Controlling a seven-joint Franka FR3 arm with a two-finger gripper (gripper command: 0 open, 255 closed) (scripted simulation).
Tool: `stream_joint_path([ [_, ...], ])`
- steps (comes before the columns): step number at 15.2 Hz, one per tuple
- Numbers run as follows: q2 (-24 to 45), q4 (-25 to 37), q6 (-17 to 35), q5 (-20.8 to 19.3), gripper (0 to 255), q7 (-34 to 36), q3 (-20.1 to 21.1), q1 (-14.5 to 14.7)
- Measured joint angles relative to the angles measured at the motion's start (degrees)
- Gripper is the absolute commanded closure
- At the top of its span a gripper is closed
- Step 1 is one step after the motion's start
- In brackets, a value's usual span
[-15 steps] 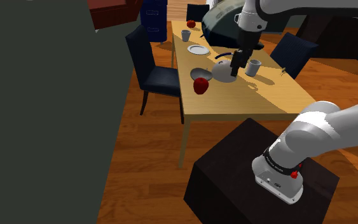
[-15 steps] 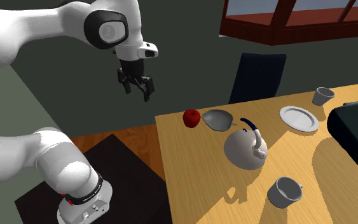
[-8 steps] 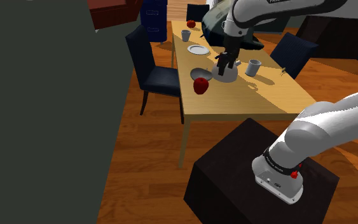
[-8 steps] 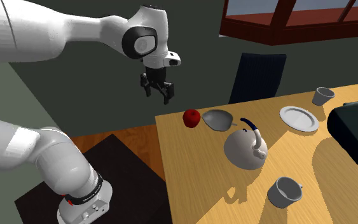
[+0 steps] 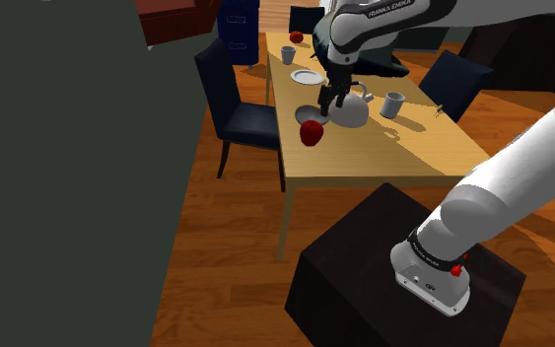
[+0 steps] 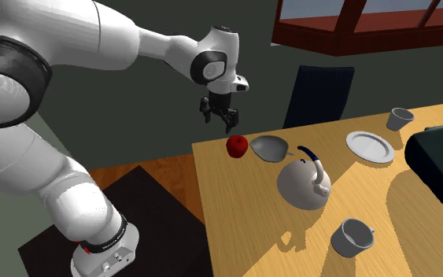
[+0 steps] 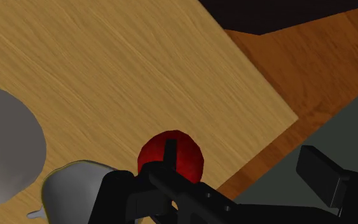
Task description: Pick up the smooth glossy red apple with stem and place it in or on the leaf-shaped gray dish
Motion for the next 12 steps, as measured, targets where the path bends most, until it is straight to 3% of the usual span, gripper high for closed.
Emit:
stream_joint_path([
  [7,15.87,12.31,3.05,3.01,0,-2.89,-1.68,-1.50],
  [12,19.44,12.94,5.85,3.81,0,-3.43,-1.72,-1.78],
])
